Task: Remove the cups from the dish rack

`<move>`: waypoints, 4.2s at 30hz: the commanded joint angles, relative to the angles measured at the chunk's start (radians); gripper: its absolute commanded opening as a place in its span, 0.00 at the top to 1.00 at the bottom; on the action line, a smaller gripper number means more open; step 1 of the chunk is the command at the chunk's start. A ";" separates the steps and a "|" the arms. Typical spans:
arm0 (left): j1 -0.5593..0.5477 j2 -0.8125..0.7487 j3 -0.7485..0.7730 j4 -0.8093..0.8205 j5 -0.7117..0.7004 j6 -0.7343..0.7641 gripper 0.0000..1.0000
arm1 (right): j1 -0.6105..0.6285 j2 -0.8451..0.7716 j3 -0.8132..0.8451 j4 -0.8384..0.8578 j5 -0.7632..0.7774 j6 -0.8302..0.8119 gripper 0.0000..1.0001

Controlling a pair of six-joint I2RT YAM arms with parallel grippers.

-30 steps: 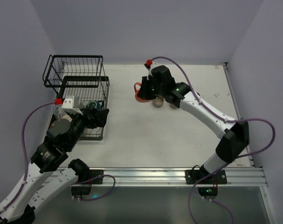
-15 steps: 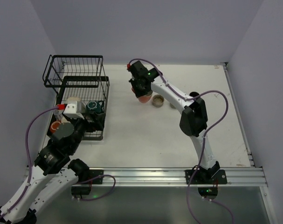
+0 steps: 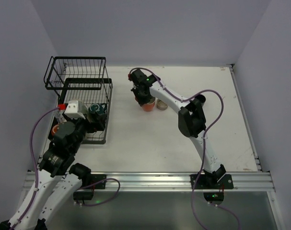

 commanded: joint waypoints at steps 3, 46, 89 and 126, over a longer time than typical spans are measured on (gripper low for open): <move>0.013 0.016 -0.005 0.048 0.034 0.035 0.00 | 0.004 -0.012 0.051 0.004 -0.015 -0.044 0.96; 0.037 0.407 0.304 -0.641 -0.621 -0.529 0.00 | 0.002 -0.899 -0.802 0.600 -0.309 0.033 0.01; 0.415 0.496 0.129 -0.271 -0.305 -0.235 0.59 | 0.004 -0.934 -0.810 0.593 -0.360 0.027 0.01; 0.344 0.326 0.402 -0.105 0.827 -0.279 0.88 | 0.010 -1.305 -1.389 1.249 -0.516 0.626 0.01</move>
